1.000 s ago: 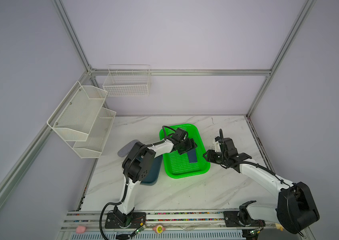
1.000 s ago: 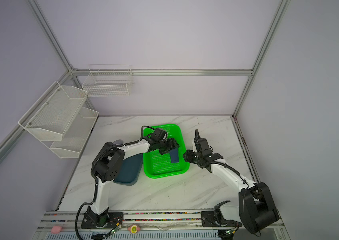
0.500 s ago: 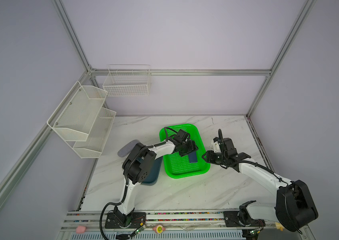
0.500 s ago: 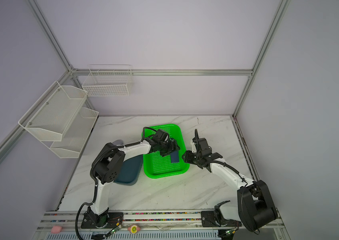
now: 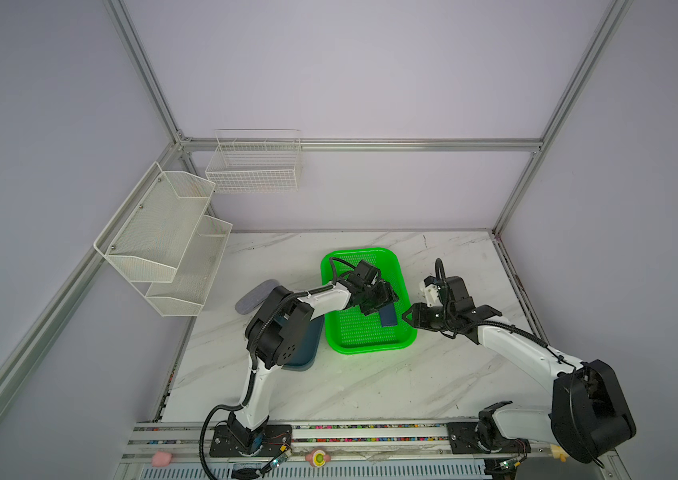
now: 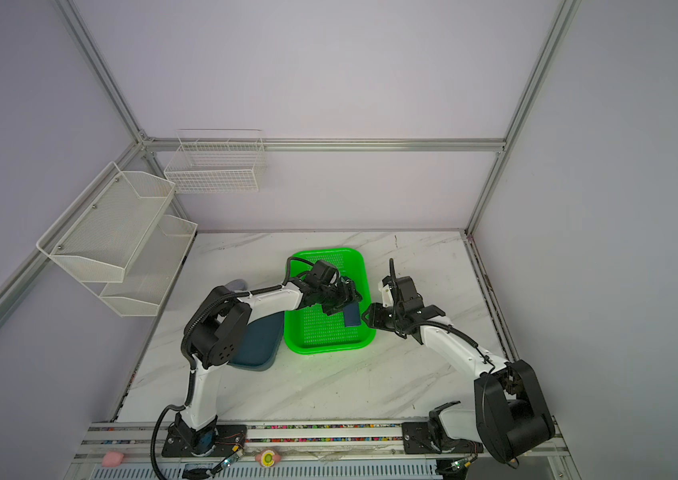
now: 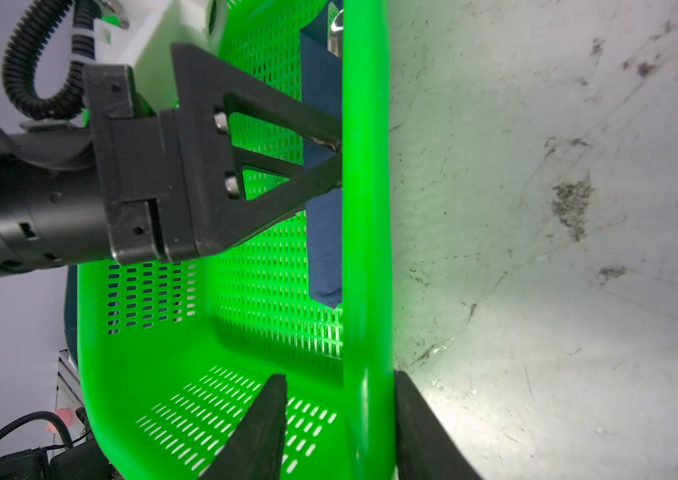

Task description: Place the utensils on the paper napkin and roll it up

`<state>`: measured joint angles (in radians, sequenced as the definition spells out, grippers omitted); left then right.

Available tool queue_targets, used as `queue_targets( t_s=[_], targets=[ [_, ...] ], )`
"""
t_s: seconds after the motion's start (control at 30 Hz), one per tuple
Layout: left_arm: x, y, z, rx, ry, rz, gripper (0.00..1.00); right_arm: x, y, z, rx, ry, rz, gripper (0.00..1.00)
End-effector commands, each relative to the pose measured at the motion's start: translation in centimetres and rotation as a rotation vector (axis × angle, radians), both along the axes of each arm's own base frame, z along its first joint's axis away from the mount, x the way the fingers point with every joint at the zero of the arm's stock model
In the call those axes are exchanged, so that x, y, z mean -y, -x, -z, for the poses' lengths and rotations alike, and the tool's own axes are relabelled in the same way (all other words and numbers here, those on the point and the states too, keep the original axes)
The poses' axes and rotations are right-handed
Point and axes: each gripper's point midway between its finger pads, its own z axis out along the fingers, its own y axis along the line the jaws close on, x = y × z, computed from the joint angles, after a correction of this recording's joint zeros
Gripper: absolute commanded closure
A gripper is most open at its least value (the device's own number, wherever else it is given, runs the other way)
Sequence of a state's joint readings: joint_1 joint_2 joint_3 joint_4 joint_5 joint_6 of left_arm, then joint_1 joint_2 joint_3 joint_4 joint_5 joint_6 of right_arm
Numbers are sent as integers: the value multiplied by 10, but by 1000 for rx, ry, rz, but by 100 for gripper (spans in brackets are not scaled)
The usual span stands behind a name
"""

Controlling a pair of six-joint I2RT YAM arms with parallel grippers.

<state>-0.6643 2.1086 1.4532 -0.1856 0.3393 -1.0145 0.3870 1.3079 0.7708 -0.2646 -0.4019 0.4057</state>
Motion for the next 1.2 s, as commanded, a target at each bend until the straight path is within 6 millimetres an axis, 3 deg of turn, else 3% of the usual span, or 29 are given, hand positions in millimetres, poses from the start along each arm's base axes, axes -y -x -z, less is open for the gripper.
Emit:
queue_targets(
  t_s=[0.0,0.1,0.27,0.37,0.47,0.53,0.63,0.77,0.93,1.03,1.17],
  targets=[
    [-6,8,-11,32,-5,0,17,12,-5,-9,29,59,51,51],
    [-11,8,-32,97,-14,9,13,27,-13,-23,82,98,141,44],
    [-22,9,-81,273,-45,28,6,61,-25,-66,223,153,330,35],
    [-37,12,-110,384,-77,14,5,92,-27,-91,321,212,480,29],
    [-66,15,-138,511,-133,-49,0,130,-26,-112,434,316,646,23],
    [-94,19,-153,595,-197,-113,0,158,-23,-126,512,390,770,17],
    [-142,29,-175,705,-336,-199,0,174,-22,-138,629,494,795,15],
    [-216,47,-190,789,-543,-372,0,197,-19,-132,724,597,908,9],
    [-302,76,-207,906,-766,-555,1,203,-34,-114,801,659,891,9],
    [-342,90,-203,943,-876,-603,0,206,-50,-98,805,637,864,8],
    [-383,102,-190,953,-973,-662,0,195,-76,-83,810,571,745,7]
  ],
)
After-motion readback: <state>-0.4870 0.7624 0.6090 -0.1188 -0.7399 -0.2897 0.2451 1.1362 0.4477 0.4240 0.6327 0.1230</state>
